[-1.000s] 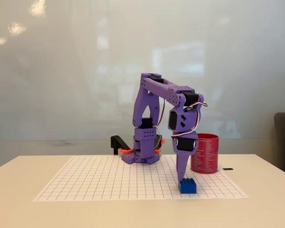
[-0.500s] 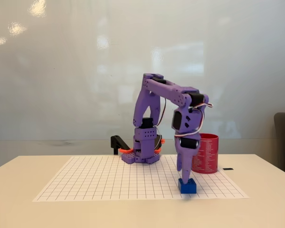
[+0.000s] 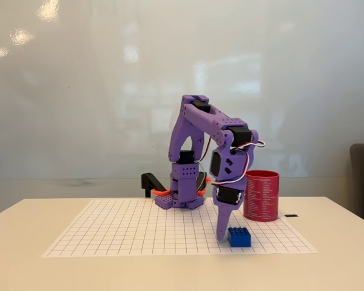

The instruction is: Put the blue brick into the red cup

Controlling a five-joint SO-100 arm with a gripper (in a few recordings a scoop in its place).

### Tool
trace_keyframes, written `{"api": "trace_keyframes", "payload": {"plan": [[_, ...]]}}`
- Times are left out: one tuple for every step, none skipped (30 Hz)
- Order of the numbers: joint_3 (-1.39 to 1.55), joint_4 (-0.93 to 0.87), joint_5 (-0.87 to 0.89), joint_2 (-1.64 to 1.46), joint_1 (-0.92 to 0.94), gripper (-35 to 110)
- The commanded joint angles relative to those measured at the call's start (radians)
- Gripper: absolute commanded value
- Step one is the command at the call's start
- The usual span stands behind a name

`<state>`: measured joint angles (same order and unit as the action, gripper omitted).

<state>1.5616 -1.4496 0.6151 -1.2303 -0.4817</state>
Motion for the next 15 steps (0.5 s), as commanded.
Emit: {"api": "trace_keyframes", "payload": {"plan": [[-0.044, -0.002, 0.008, -0.106, -0.005, 6], [-0.043, 0.000, 0.008, -0.107, -0.006, 10], [-0.041, 0.002, 0.008, -0.110, -0.006, 8], [-0.041, 0.005, 0.006, -0.110, -0.008, 1], [-0.041, 0.005, 0.006, -0.112, -0.011, 0], [-0.040, 0.003, 0.009, -0.112, -0.012, 0], [-0.040, 0.005, 0.020, -0.115, -0.012, 0], [-0.035, 0.005, 0.029, -0.121, -0.011, 0], [-0.032, 0.008, 0.028, -0.126, -0.011, 0], [-0.032, 0.011, 0.018, -0.132, -0.011, 0], [-0.032, 0.015, 0.003, -0.140, -0.011, 0], [-0.032, 0.017, -0.012, -0.147, -0.012, 6], [-0.023, 0.015, -0.025, -0.160, -0.018, 18], [-0.015, 0.011, -0.031, -0.172, -0.026, 24], [0.003, 0.008, -0.032, -0.186, -0.041, 32]]}}
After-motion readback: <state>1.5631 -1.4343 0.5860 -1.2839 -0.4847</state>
